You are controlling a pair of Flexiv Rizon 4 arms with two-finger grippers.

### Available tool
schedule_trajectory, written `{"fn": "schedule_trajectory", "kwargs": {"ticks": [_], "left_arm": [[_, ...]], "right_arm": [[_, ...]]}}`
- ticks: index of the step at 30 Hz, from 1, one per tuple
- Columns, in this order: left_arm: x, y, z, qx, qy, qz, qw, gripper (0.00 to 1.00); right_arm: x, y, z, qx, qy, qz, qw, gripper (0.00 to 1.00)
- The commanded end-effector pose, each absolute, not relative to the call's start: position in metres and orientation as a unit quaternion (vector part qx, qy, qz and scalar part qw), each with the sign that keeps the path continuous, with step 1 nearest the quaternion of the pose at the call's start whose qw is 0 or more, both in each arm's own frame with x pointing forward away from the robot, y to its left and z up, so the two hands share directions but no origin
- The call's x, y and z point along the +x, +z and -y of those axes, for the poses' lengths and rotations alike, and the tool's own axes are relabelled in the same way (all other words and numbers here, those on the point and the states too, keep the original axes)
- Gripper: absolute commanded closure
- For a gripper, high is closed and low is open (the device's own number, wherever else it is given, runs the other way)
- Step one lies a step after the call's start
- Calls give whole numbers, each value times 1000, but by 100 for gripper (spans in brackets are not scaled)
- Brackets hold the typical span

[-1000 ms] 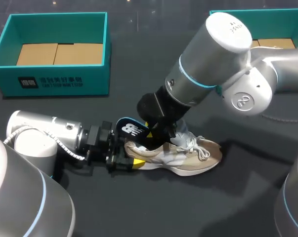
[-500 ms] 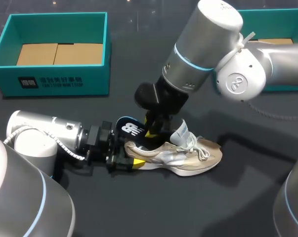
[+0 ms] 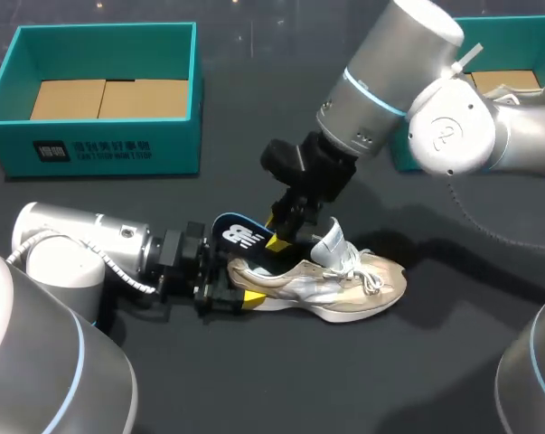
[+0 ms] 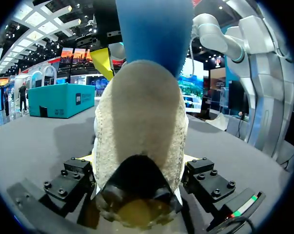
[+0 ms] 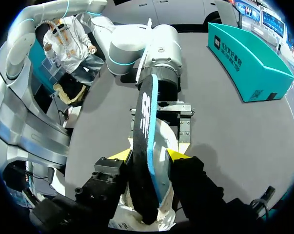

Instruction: Take the shoe out of the shoebox, open the shoe tongue, remove and reinsert the insole, then place the shoe into the shoebox

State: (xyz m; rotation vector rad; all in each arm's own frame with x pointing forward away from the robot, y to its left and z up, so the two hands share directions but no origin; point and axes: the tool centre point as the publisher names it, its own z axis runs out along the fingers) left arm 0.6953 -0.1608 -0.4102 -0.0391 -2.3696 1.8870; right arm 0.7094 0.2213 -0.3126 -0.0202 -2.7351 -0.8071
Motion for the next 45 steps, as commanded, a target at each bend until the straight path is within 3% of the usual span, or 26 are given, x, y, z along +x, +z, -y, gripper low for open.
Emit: {"fn": "schedule_trajectory", "kwargs": {"ticks": [1,6,28,37,40,43,45], "left_arm": [[695,-412,160,-13,622,781,56,100],[695,-412,160,-13,622,781,56,100],[695,-412,160,-13,622,781,56,100],[695,-412,160,-13,622,781,56,100],[695,-412,160,-13,622,781,56,100],[695,-412,160,-13,622,781,56,100],[695,-412,160,-13,622,781,56,100]], "right_arm": [[709,-321,-222,-22,-302,939,164,56],[707,-323,-227,-30,-319,928,188,51],[696,-324,-233,-95,-329,911,230,53],[692,-330,-240,-94,-335,909,229,64],[690,-331,-241,-96,-338,908,227,77],[689,-330,-242,-93,-345,909,214,100],[689,-329,-243,-92,-346,909,214,100]]}}
